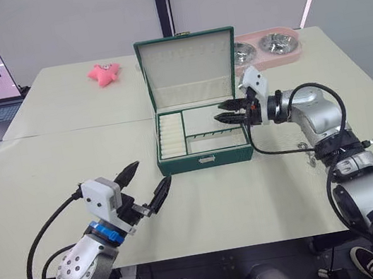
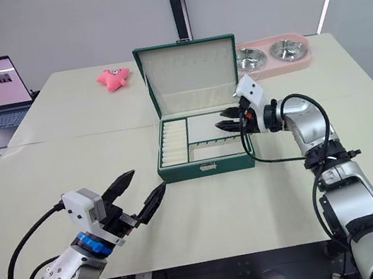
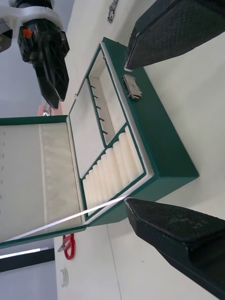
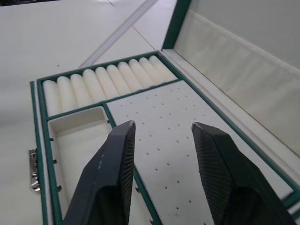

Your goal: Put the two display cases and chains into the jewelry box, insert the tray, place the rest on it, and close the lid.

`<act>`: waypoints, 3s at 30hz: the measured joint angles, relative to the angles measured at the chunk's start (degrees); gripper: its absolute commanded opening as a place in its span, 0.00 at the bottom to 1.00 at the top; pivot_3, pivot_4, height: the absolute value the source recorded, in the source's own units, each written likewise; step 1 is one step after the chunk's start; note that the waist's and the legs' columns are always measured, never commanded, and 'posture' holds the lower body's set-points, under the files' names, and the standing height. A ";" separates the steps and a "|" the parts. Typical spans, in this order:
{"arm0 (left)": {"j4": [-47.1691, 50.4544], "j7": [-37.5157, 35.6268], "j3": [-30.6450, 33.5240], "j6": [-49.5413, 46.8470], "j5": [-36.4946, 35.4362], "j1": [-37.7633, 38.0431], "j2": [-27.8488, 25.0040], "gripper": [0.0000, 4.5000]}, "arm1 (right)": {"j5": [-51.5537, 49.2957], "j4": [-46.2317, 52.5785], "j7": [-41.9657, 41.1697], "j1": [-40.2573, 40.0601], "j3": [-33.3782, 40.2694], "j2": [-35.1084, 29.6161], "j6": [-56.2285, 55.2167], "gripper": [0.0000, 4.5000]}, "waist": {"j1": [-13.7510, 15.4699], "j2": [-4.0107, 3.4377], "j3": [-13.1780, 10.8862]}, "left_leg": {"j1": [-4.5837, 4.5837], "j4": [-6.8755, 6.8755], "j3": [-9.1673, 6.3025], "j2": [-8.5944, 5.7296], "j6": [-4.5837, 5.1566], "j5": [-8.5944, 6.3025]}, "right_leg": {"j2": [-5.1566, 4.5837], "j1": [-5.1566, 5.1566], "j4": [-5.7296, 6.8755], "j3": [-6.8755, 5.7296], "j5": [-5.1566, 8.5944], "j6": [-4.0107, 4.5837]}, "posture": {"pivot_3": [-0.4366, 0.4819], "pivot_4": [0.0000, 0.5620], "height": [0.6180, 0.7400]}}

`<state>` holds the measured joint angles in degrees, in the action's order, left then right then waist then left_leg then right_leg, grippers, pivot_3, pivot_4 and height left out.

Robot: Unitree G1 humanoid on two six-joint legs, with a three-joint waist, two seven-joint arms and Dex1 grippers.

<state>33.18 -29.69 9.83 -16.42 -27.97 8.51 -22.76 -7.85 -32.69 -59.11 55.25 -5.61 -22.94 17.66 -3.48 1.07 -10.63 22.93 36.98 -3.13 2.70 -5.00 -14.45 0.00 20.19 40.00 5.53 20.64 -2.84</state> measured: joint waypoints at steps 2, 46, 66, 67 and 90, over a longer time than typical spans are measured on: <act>0.00 0.04 -0.50 -0.71 -0.04 -0.92 -0.09 1.00 | 0.24 -1.15 1.22 -0.32 -0.06 0.36 -0.52 0.18 | -0.01 0.00 0.00 | 0.00 0.00 0.01 0.00 0.00 0.00 | 0.00 0.00 0.00 0.01 0.00 0.00 | 0.48 0.27 1.00; -28.08 -12.54 15.42 -0.02 -1.79 -6.39 -16.00 1.00 | -12.65 17.91 4.60 -40.63 24.95 -18.10 -0.38 1.00 | 0.13 -0.01 -0.01 | -0.01 -0.04 0.04 -0.01 0.01 0.00 | 0.05 -0.03 -0.05 0.04 0.01 0.00 | 0.48 0.27 1.00; -43.68 -10.77 21.05 11.64 1.80 -4.78 -14.34 1.00 | -12.99 7.58 11.78 -48.11 31.30 -16.91 -12.28 1.00 | 0.19 -0.01 -0.01 | -0.05 -0.04 0.03 -0.01 0.00 0.00 | 0.04 -0.09 -0.03 0.03 0.01 -0.01 | 0.48 0.27 1.00; -43.68 -10.70 21.05 11.83 1.83 -4.74 -14.27 1.00 | -12.99 7.29 11.78 -47.90 31.27 -16.90 -12.48 1.00 | 0.20 -0.01 -0.01 | -0.06 -0.04 0.03 -0.01 0.00 0.00 | 0.04 -0.09 -0.03 0.03 0.01 -0.01 | 0.48 0.27 1.00; -15.11 -10.85 5.06 -1.28 -3.72 -11.82 -11.56 1.00 | -16.86 32.18 19.92 -55.29 26.55 -6.60 -3.28 1.00 | 0.65 -0.03 0.00 | -0.04 -0.01 -0.05 -0.02 -0.01 0.01 | 0.05 -0.15 0.00 -0.01 0.01 -0.01 | 0.48 0.27 1.00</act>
<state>18.07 -40.54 14.90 -17.70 -31.69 -3.31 -34.32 -24.72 -0.51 -39.19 -0.04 20.94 -29.54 14.38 -2.82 1.03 -10.63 22.89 36.97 -3.18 2.68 -5.01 -14.44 0.04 20.04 39.99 5.52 20.65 -2.85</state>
